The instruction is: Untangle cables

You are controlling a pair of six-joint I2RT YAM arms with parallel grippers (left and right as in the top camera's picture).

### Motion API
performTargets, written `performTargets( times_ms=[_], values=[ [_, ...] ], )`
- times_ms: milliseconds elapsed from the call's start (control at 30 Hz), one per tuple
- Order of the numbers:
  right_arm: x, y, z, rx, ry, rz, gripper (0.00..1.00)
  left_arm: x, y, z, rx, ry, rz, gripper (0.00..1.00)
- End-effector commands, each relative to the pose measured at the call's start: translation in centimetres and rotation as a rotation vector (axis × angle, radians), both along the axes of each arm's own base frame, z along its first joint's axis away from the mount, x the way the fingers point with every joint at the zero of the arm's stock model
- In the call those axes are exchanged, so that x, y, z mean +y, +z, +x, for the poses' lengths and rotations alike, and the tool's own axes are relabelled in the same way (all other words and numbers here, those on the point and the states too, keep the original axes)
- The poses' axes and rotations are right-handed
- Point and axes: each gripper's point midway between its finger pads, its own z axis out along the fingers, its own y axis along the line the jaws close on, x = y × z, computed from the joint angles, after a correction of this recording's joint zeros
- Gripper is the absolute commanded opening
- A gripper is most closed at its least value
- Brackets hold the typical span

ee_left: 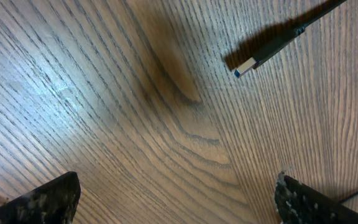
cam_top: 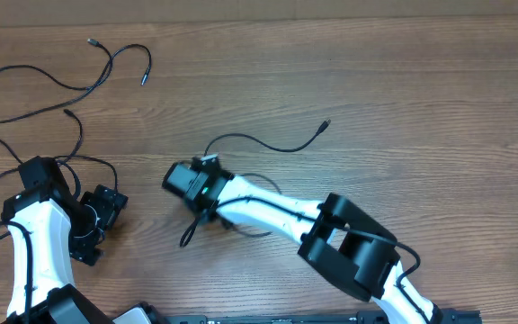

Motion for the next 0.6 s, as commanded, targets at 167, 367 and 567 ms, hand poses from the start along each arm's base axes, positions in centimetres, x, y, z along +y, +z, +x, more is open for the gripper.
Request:
performTargets(
  times_ms=[167, 367, 567],
  values=[
    [-4.4, -2.8, 3.1, 0.068, -0.110, -0.051, 0.11, 0.1, 0.3, 0.1, -0.015, 0.018, 0.003, 1.00],
    [-3.3, -2.7, 2.6, 0.056, 0.036, -0.059, 0.40, 0.1, 0.3, 0.1, -0.014, 0.018, 0.003, 0.99],
    [-2.1, -2.9, 0.9, 0.137, 0.185, -0.018, 0.37, 0.1, 0.3, 0.1, -0.015, 0.018, 0.003, 1.00]
  ],
)
